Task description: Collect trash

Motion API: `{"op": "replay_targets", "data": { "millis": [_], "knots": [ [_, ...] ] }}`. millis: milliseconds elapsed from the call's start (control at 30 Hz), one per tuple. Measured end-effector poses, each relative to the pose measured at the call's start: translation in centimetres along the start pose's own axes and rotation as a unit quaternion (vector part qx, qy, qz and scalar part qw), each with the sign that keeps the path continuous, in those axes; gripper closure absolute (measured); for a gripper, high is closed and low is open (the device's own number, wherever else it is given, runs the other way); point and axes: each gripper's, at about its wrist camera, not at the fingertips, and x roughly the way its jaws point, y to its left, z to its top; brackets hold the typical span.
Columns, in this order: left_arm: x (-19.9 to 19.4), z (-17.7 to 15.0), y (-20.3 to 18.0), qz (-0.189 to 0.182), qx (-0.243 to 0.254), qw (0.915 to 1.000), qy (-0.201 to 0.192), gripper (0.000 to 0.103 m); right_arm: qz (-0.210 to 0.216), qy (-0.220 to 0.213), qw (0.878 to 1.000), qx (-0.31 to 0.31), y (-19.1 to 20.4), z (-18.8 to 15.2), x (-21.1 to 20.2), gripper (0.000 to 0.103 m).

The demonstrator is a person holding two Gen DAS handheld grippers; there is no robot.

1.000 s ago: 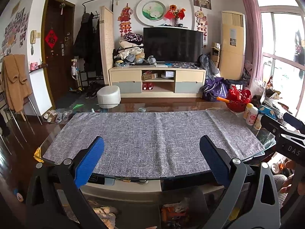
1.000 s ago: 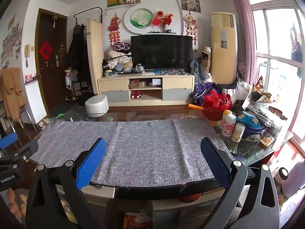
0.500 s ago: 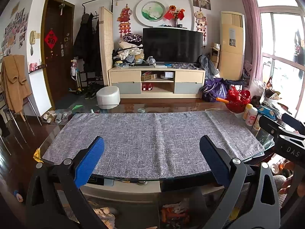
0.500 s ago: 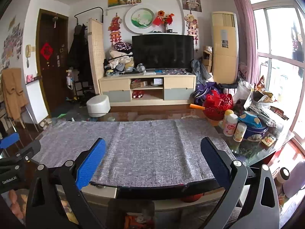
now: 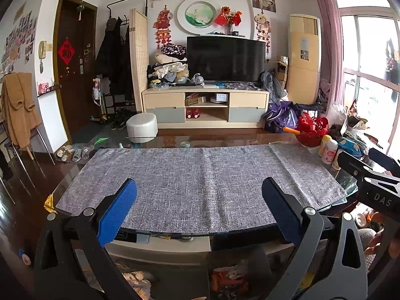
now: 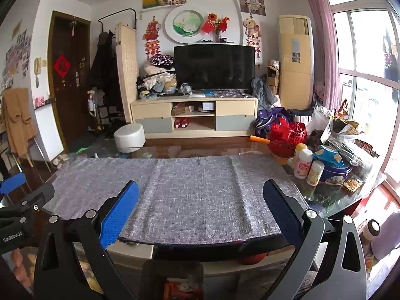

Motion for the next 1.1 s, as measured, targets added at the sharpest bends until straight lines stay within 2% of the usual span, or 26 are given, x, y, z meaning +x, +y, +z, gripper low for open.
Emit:
{"op": "replay_targets", "data": {
  "millis": [867,1000,1100],
  "knots": [
    [0.00,-0.38,0.24,-0.006,-0.004,1.0000,0.003,0.008,-0.001,-0.004,1.000,0.005,-0.33,-0.39,-0.40,0.003],
    [0.06,-0.45,0.52,0.023,-0.012,0.9997,0.001,0.008,-0.002,-0.005,1.000,0.005,-0.35,-0.42,-0.45,0.003],
    [0.13,-0.41,0.68,0.023,-0.016,0.9996,0.003,0.008,-0.002,-0.004,1.000,0.008,-0.42,-0.58,-0.44,0.003]
  ]
}}
